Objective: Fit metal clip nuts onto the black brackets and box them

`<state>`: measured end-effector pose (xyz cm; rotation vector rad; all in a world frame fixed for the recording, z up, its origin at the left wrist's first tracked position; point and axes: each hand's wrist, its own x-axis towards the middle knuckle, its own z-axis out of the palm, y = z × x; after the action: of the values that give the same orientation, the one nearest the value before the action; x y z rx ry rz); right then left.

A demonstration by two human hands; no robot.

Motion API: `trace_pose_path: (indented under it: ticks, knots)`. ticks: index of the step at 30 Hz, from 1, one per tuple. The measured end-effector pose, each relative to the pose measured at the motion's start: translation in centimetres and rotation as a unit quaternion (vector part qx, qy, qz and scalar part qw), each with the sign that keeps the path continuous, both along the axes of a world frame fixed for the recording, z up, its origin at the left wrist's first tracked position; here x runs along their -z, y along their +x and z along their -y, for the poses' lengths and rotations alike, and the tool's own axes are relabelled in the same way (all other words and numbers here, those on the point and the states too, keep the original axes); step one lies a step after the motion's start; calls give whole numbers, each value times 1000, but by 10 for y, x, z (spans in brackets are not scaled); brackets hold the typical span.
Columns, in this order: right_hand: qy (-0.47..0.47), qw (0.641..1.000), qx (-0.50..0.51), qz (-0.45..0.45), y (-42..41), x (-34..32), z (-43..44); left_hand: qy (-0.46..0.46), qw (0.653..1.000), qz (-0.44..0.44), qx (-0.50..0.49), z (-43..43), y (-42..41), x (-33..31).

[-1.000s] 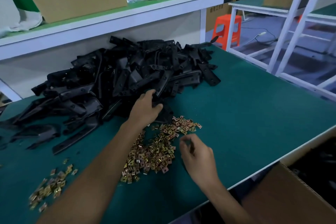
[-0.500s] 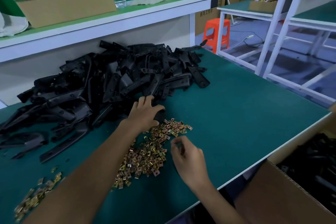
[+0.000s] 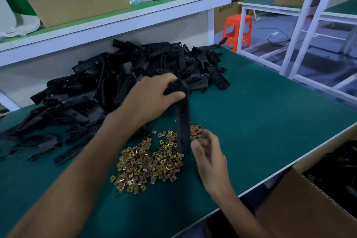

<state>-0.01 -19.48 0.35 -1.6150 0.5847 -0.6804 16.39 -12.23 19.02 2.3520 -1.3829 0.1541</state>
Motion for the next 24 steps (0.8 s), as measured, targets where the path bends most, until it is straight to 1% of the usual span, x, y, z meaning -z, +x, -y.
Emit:
trace_pose_path:
  ticks: [1, 4, 6, 7, 9, 11, 13, 17, 20, 22, 24]
  knots:
    - [3, 1000, -1, -2, -1, 0, 0, -3, 1000, -31, 2, 2, -9, 11]
    - [-40, 999, 11, -8, 1, 1, -1, -16, 988, -151, 6, 5, -20, 50]
    - [-17, 1000, 21, 11, 1, 1, 0, -33, 977, -211, -19, -2, -11, 75]
    - [0, 1000, 26, 15, 1, 2, 0, -24, 976, -212, -48, -7, -1, 87]
    - [26, 999, 29, 18, 0, 1, 1, 45, 981, -156, -108, -19, 20, 114]
    - [24, 999, 23, 15, 0, 2, 2, 128, 978, -108, -122, -29, 30, 139]
    - [14, 1000, 26, 9, 1, 3, 2, 160, 974, -101, -123, -34, 32, 154]
    - [9, 1000, 27, 3, 2, 4, 2, 129, 982, -86, -110, -33, 38, 161]
    - [9, 999, 41, 4, -1, 3, 2, 138, 983, -74, -99, -29, 41, 159]
    - [5, 999, 39, 5, -2, 3, 3, 132, 981, -93, -106, -27, 40, 157]
    - [8, 1000, 25, 5, -2, 3, 3, 98, 978, -137, -119, -27, 36, 154]
